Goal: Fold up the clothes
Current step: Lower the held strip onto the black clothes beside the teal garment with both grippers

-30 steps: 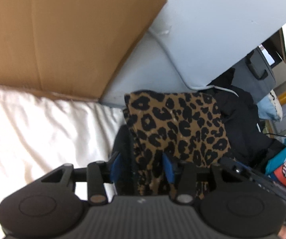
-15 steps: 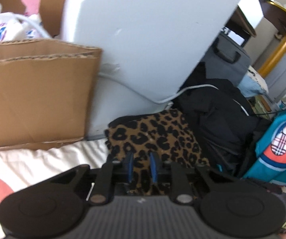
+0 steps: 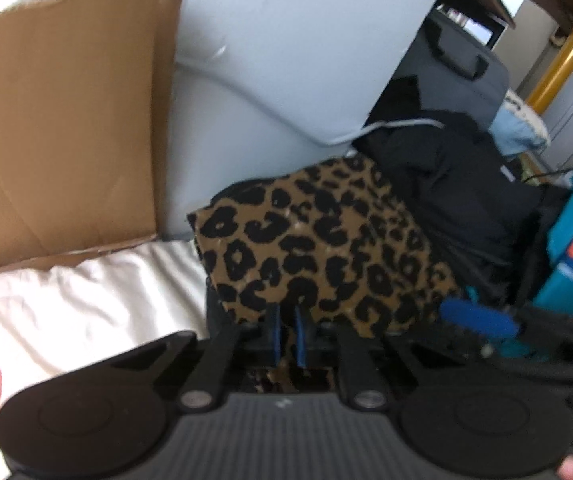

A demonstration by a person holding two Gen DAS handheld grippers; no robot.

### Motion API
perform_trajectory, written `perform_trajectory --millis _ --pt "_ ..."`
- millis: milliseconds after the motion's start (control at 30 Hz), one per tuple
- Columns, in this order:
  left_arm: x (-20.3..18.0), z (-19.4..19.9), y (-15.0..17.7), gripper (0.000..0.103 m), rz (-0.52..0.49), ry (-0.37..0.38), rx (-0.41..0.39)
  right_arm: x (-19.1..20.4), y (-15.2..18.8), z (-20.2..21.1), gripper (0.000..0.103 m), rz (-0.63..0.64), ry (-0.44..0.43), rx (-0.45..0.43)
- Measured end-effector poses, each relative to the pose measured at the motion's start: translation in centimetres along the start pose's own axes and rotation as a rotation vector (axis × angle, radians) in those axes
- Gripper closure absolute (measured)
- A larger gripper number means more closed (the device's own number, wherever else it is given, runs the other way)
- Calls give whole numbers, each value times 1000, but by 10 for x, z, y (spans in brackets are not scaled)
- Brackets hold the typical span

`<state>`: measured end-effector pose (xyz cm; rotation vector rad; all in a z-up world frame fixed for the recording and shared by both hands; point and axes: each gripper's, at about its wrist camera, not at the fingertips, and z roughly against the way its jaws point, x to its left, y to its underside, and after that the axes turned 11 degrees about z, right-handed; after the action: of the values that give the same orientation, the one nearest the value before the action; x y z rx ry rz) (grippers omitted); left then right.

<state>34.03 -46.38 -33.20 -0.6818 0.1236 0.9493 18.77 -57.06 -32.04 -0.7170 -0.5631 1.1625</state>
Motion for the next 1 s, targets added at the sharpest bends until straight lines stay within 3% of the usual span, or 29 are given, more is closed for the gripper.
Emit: perform_trajectory --millis 333,767,1000 --pt "-3 15 -6 94 -28 0 -13 6 7 -14 55 -10 17 49" --pt "-21 35 10 93 -75 101 22 1 32 19 56 -70 -5 21" --pt "-21 22 29 90 -61 64 46 -18 46 34 56 -65 51 27"
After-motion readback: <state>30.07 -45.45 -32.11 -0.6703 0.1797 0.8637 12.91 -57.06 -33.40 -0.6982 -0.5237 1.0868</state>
